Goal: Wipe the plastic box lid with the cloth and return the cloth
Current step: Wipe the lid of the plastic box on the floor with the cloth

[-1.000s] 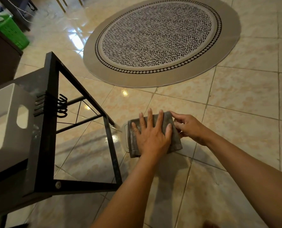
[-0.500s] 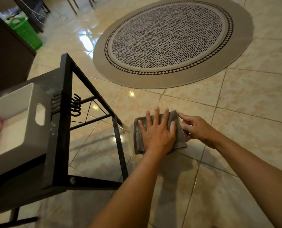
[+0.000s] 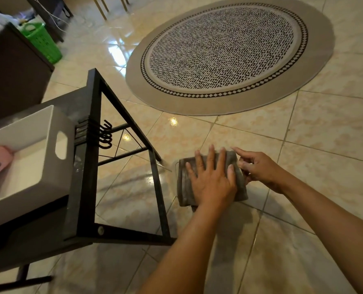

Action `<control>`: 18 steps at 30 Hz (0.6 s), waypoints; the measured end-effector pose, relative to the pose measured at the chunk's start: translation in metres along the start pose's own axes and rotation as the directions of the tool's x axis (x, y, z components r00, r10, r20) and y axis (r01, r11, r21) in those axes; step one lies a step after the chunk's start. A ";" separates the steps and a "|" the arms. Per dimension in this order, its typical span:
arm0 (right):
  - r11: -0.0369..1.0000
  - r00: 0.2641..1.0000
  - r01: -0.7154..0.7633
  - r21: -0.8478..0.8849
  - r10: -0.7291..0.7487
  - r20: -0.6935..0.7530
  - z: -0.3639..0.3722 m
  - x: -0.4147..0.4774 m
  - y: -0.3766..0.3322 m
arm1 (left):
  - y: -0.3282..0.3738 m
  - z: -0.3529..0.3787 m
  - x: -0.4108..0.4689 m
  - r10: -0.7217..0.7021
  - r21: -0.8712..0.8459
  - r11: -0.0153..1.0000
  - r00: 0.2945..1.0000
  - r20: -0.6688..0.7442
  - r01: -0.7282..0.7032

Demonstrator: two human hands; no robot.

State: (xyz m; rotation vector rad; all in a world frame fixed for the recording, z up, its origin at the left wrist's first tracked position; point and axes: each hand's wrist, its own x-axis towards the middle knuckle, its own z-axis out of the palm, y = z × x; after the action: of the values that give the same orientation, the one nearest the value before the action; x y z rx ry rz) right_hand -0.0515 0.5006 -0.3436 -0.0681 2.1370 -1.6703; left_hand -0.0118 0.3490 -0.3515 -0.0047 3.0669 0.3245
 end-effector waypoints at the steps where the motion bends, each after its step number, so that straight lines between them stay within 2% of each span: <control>1: 1.000 1.000 -0.001 0.004 0.001 0.003 0.000 0.000 -0.001 | 0.002 -0.001 0.007 0.002 -0.001 1.000 1.000 0.013 -0.002; 4: 1.000 1.000 -0.005 0.012 0.005 -0.006 0.000 0.001 -0.001 | -0.008 -0.007 0.027 -0.009 -0.003 1.000 0.999 0.041 0.009; 9: 1.000 1.000 -0.014 0.009 0.014 -0.015 0.000 0.002 0.002 | -0.054 -0.014 0.014 -0.137 0.013 0.991 0.990 0.028 0.137; 13: 1.000 1.000 -0.012 -0.016 0.012 0.001 0.000 0.003 0.000 | -0.042 -0.006 -0.021 -0.069 0.031 0.997 0.997 -0.027 0.070; 18: 0.999 1.000 -0.015 -0.033 0.015 0.006 0.000 0.004 0.001 | -0.005 0.001 -0.003 0.006 0.000 1.000 1.000 -0.009 -0.006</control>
State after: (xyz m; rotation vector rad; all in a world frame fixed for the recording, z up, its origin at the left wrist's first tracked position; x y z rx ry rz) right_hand -0.0553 0.5000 -0.3453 -0.0667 2.1559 -1.6247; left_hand -0.0088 0.3442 -0.3529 0.0025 3.0763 0.3261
